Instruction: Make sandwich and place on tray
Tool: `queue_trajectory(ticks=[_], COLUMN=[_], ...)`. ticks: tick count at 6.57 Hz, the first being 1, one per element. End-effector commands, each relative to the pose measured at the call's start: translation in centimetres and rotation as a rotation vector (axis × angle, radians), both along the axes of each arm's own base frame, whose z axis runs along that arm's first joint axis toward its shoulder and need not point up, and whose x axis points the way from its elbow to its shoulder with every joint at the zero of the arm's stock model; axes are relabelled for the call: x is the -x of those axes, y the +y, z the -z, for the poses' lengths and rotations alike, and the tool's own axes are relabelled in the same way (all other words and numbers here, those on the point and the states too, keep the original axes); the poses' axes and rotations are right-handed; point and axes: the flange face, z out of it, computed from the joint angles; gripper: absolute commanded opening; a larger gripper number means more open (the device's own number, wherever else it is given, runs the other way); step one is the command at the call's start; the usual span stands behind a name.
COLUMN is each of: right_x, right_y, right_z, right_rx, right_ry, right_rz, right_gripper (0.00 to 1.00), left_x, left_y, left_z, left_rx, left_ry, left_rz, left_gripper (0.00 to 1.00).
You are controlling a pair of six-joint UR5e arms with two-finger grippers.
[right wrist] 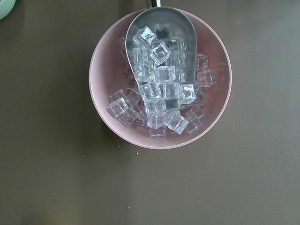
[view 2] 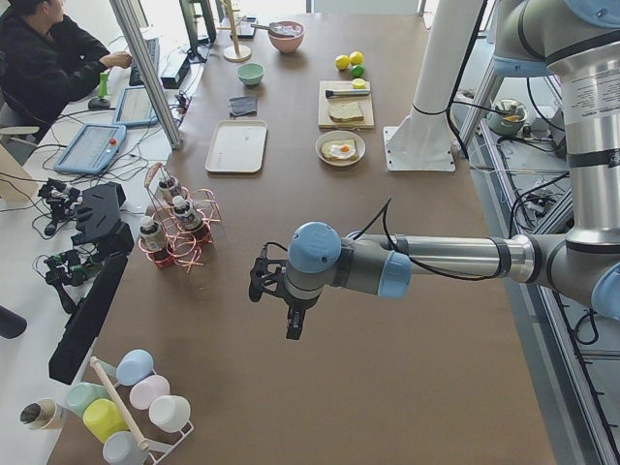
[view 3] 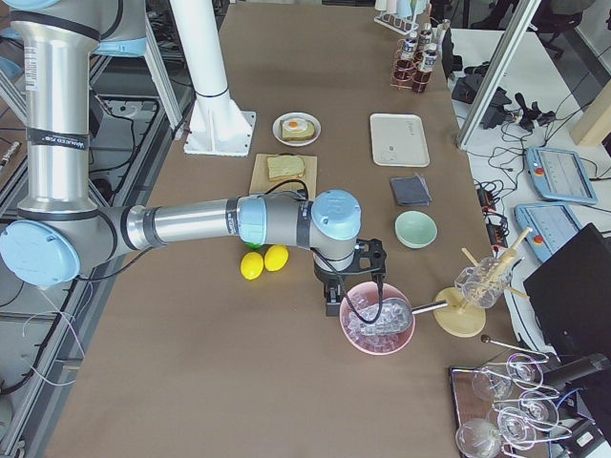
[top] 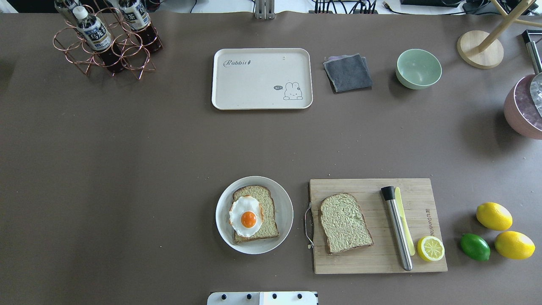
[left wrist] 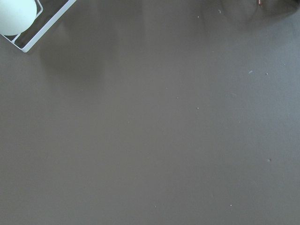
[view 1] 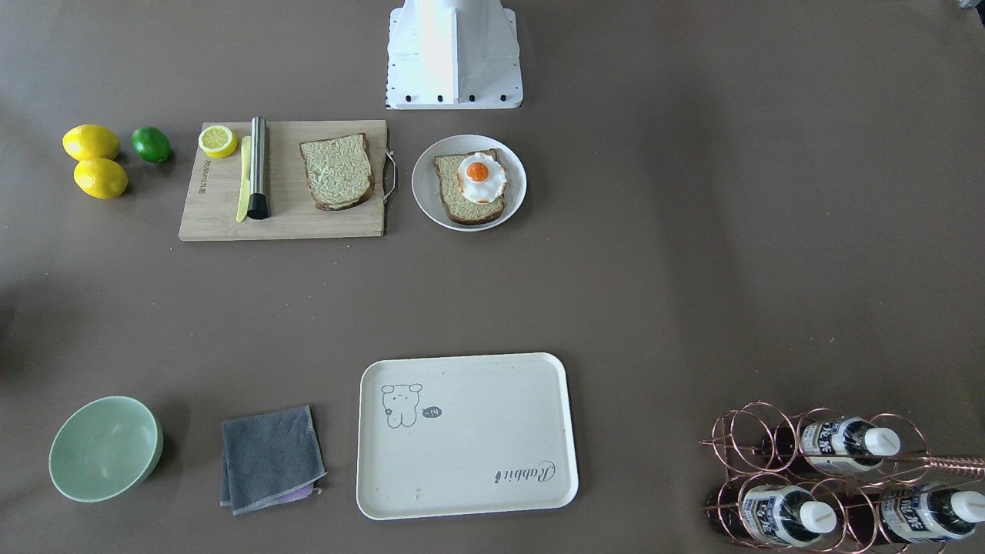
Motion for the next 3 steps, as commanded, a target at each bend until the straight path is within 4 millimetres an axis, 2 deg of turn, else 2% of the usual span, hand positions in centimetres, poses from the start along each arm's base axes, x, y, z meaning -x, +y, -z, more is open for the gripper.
queue_trajectory(ticks=[1, 2, 3], right_x=[0.0, 0.5, 2.4], right_y=[-0.4, -0.9, -1.8], right_z=[0.4, 1.2, 3.1], right_rx=[-0.006, -0.025, -0.061], right_ry=[0.0, 0.001, -0.01], right_rz=[-0.003, 0.009, 0.047], right_gripper=[1.0, 1.0, 1.0], left_x=[-0.2, -0.6, -1.3], left_y=[-0.5, -1.1, -2.0], left_z=[0.5, 1.1, 2.4], left_rx=[-0.002, -0.004, 0.0], left_ry=[0.003, 0.015, 0.025], left_rz=[0.0, 0.0, 0.016], left_gripper=[0.98, 0.98, 0.98])
